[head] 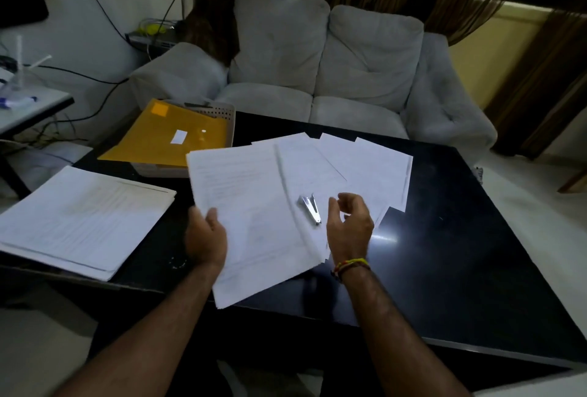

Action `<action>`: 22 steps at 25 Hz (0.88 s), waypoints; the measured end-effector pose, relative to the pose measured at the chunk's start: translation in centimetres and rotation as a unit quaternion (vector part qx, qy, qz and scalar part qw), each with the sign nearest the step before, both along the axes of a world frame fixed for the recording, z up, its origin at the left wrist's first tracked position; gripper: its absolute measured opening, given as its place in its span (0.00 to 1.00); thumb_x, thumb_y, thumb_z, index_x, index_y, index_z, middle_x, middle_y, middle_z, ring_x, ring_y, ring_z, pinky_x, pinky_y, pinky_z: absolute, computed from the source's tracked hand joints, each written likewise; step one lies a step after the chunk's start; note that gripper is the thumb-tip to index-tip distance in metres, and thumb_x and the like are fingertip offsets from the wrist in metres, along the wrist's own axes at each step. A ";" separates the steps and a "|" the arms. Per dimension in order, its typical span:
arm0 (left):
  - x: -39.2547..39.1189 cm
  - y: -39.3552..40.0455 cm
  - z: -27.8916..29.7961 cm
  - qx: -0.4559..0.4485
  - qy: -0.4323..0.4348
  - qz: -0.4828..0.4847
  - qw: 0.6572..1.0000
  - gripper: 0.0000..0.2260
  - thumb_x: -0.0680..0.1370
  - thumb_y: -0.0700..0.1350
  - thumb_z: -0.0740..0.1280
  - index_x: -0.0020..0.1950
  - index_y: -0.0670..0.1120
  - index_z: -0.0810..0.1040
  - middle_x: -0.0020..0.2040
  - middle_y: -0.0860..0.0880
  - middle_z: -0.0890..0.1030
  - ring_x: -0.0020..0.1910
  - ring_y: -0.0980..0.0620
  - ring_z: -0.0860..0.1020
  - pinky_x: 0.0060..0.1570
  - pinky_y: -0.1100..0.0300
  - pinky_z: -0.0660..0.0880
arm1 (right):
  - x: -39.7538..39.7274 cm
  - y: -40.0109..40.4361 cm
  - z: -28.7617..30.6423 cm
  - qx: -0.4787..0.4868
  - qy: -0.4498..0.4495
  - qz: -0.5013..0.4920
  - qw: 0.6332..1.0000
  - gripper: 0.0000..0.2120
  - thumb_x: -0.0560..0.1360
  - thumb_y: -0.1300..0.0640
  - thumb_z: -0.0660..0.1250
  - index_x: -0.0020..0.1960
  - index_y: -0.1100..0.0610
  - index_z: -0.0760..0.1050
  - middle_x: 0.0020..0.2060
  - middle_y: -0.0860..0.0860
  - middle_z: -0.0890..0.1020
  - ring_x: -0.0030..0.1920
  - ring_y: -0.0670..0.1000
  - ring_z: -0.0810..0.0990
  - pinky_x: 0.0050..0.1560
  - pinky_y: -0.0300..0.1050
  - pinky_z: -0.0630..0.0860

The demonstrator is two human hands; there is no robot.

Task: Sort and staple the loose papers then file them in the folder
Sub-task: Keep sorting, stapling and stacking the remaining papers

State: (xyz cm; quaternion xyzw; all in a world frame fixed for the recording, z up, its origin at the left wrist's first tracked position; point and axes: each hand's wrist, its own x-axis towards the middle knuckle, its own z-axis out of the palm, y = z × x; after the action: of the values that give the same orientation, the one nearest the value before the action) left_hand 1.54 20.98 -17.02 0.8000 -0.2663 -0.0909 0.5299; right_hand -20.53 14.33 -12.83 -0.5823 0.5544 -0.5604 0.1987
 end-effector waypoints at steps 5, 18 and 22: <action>2.6 1.0 -2.6 0.128 -0.098 0.006 0.987 0.10 0.81 0.46 0.59 0.51 0.39 0.69 0.48 0.35 0.78 0.45 0.34 0.78 0.38 0.52 0.67 | 3.0 -1.8 -2.5 0.117 0.094 0.005 0.989 0.09 0.73 0.56 0.69 0.52 0.58 0.78 0.47 0.53 0.80 0.50 0.53 0.78 0.48 0.44 0.73; 2.9 0.5 -2.9 0.112 -0.093 0.034 0.989 0.09 0.80 0.46 0.60 0.45 0.43 0.64 0.42 0.40 0.77 0.35 0.46 0.70 0.32 0.55 0.65 | 9.2 -6.6 -4.8 0.211 0.322 0.128 0.914 0.16 0.73 0.53 0.69 0.60 0.56 0.76 0.57 0.54 0.76 0.61 0.54 0.74 0.64 0.46 0.68; 2.7 0.6 -2.6 0.099 -0.090 0.033 0.991 0.08 0.79 0.45 0.60 0.45 0.41 0.65 0.44 0.39 0.78 0.36 0.47 0.71 0.31 0.57 0.64 | 7.8 -6.1 -5.5 0.200 0.350 0.079 0.912 0.21 0.72 0.50 0.69 0.61 0.60 0.74 0.59 0.58 0.75 0.63 0.57 0.72 0.68 0.48 0.65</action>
State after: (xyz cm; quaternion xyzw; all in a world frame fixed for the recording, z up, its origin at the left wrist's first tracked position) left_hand 4.22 21.56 -19.64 0.8616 -0.2759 -0.0273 0.4251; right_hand -12.78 8.21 -18.28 -0.7310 0.6411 -0.1804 0.1485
